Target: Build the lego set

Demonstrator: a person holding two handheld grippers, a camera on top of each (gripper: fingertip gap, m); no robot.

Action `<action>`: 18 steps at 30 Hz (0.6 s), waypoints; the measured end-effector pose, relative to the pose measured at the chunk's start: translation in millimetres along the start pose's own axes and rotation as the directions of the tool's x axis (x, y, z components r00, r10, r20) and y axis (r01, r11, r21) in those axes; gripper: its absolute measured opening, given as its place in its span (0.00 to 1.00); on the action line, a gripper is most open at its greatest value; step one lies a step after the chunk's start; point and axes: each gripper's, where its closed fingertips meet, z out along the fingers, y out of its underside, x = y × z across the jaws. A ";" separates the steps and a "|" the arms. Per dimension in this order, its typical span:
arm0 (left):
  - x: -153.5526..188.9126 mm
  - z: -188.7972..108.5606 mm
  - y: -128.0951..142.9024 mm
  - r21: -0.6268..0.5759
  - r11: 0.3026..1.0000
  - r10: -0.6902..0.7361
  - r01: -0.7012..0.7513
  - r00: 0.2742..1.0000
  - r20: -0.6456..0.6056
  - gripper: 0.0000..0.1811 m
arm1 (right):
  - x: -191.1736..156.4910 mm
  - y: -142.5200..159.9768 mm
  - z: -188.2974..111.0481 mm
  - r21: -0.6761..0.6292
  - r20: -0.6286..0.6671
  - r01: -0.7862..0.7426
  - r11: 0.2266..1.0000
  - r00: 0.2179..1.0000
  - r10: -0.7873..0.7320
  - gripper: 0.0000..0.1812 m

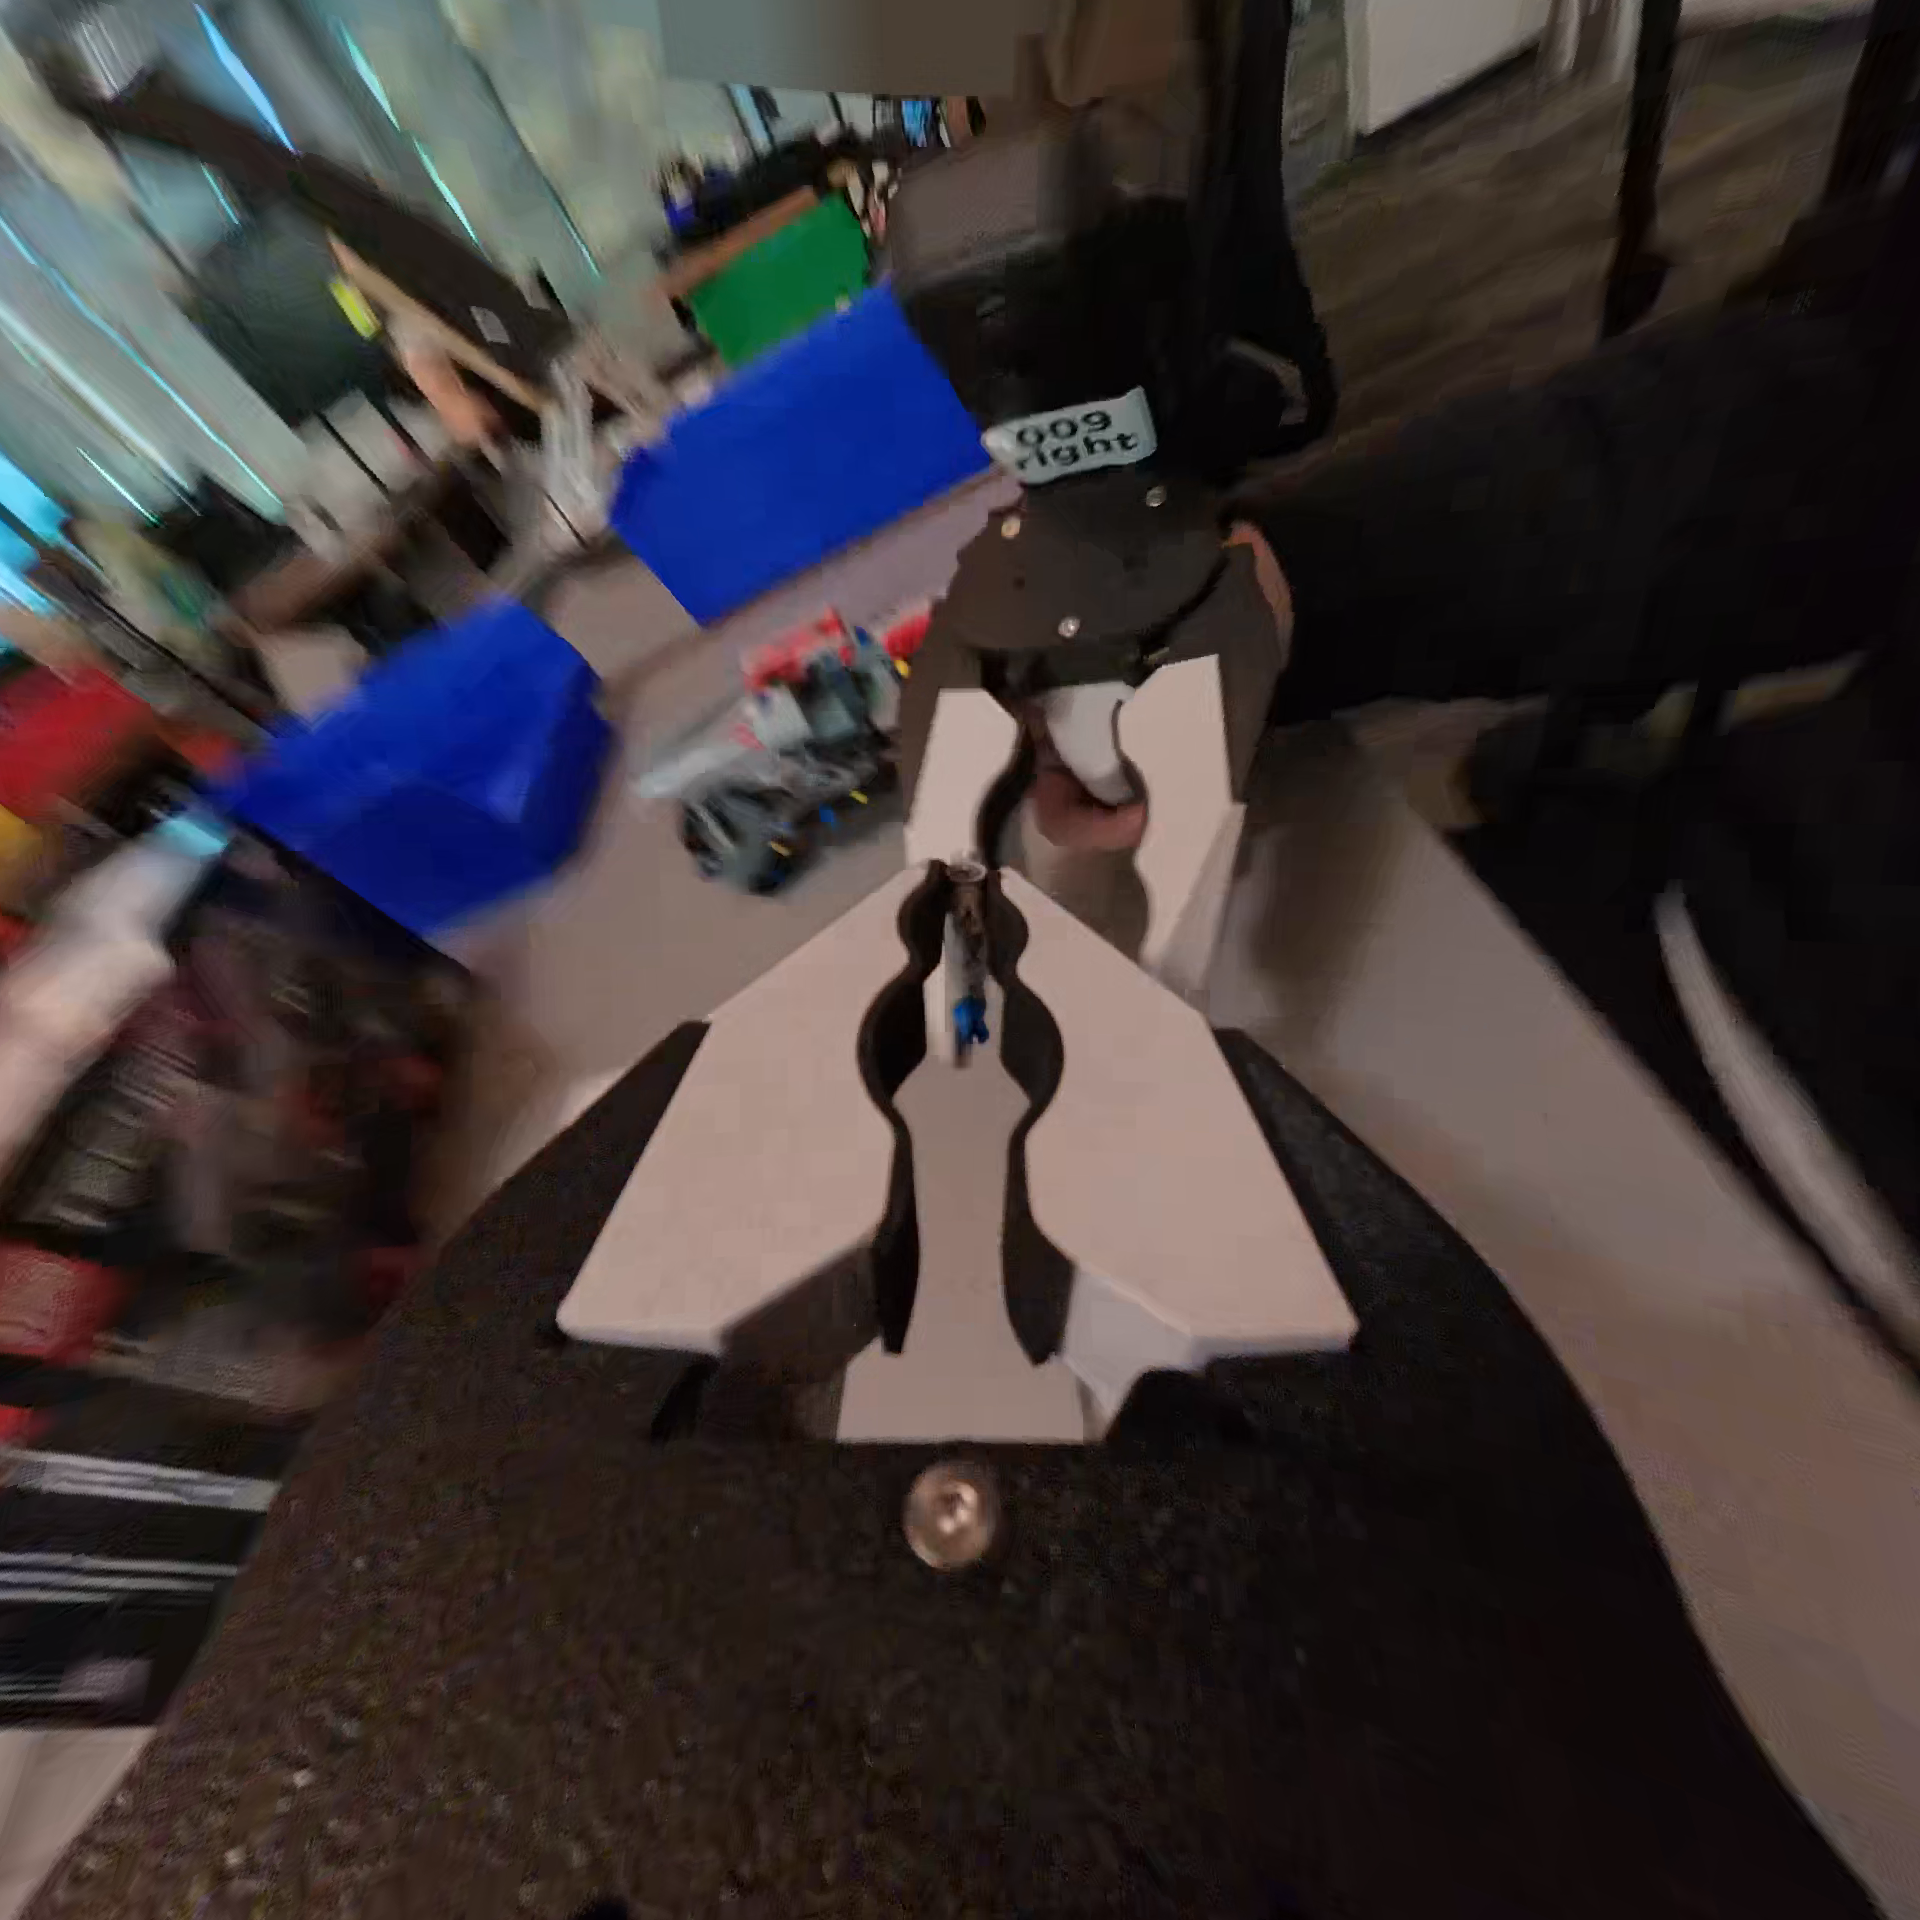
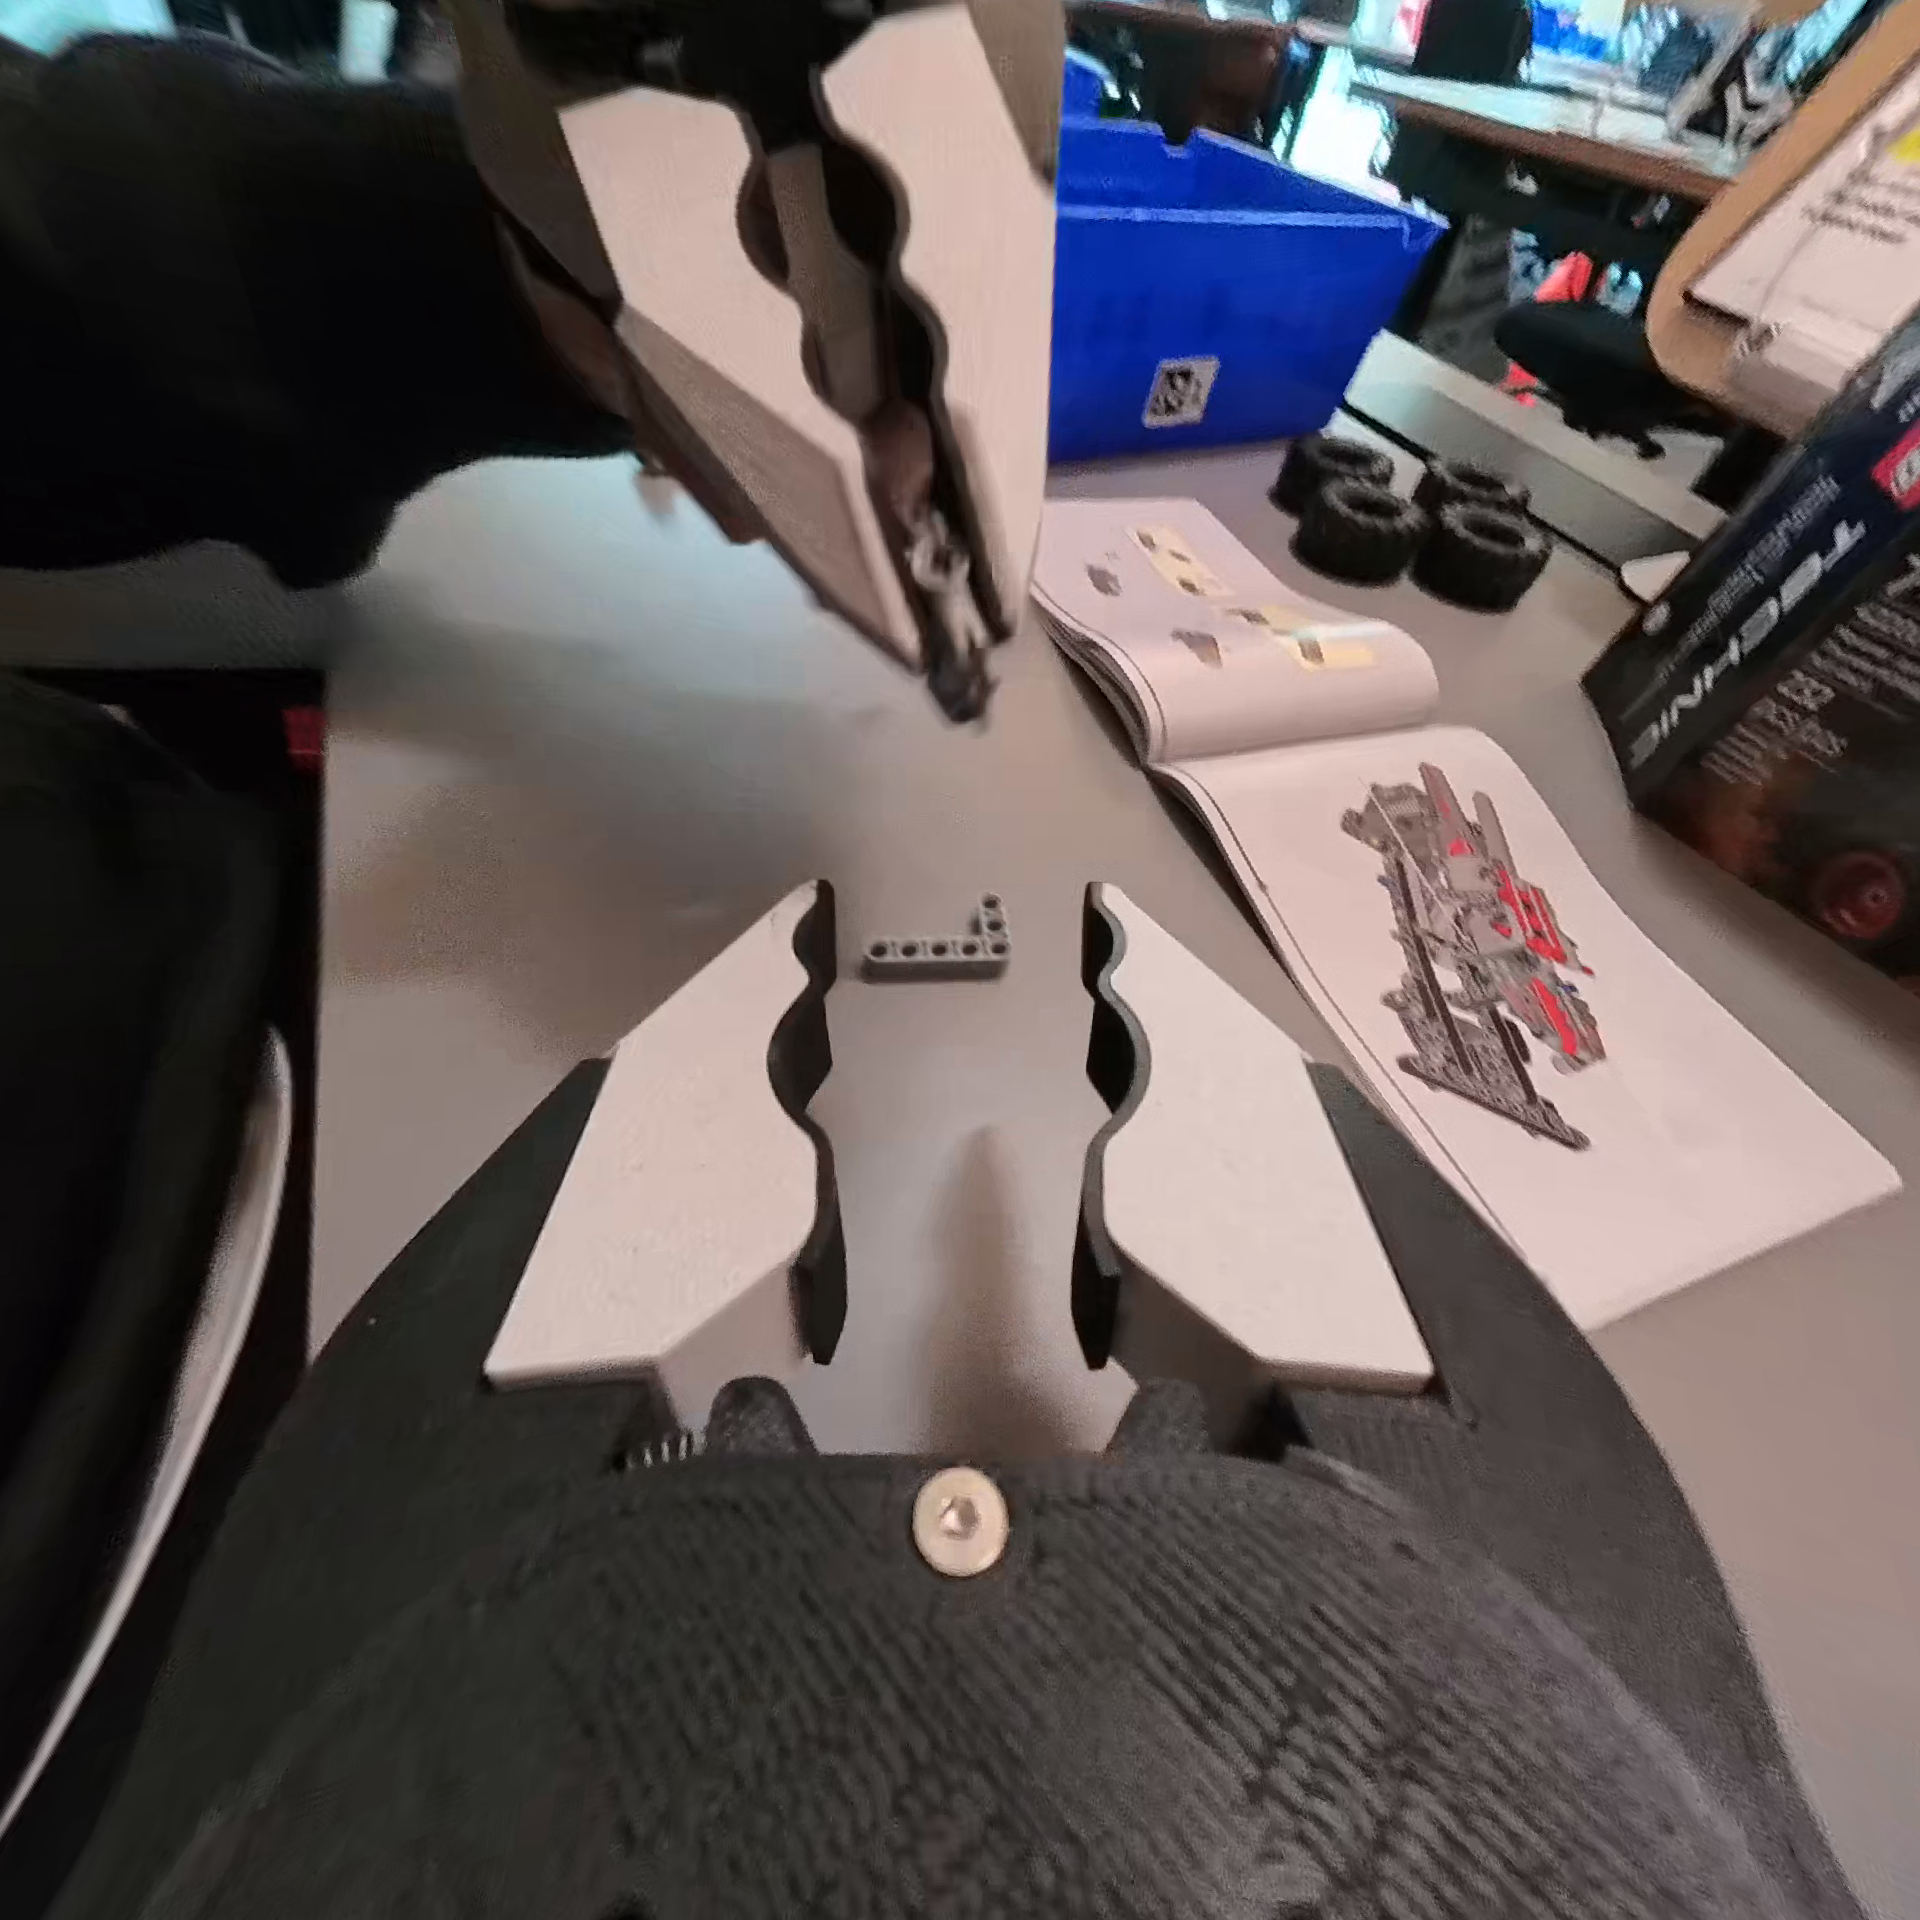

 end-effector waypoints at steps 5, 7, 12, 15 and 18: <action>17.9 -7.4 -15.2 -0.111 0.860 0.504 -0.498 0.864 0.024 0.02 | -28.7 -34.0 -17.4 0.179 0.275 -0.231 0.956 0.945 0.176 0.30; 24.4 -6.3 -14.5 -0.176 0.727 0.678 -0.664 0.734 0.033 0.02 | -29.6 -55.9 -34.6 0.247 0.450 -0.468 0.848 0.831 0.328 0.28; 36.9 -4.1 -16.4 -0.257 0.315 0.948 -0.914 0.318 0.031 0.02 | -32.6 -53.9 -40.3 0.109 0.654 -0.725 0.680 0.568 0.500 0.19; 41.1 -2.2 -8.4 -0.265 0.145 0.988 -0.953 0.155 -0.017 0.02 | -27.4 -66.8 -46.6 0.129 0.725 -0.802 0.583 0.477 0.496 0.11; 47.3 0.1 -6.4 -0.242 0.052 0.997 -0.969 0.064 -0.041 0.03 | -27.3 -64.1 -40.4 0.088 0.721 -0.820 0.566 0.444 0.532 0.08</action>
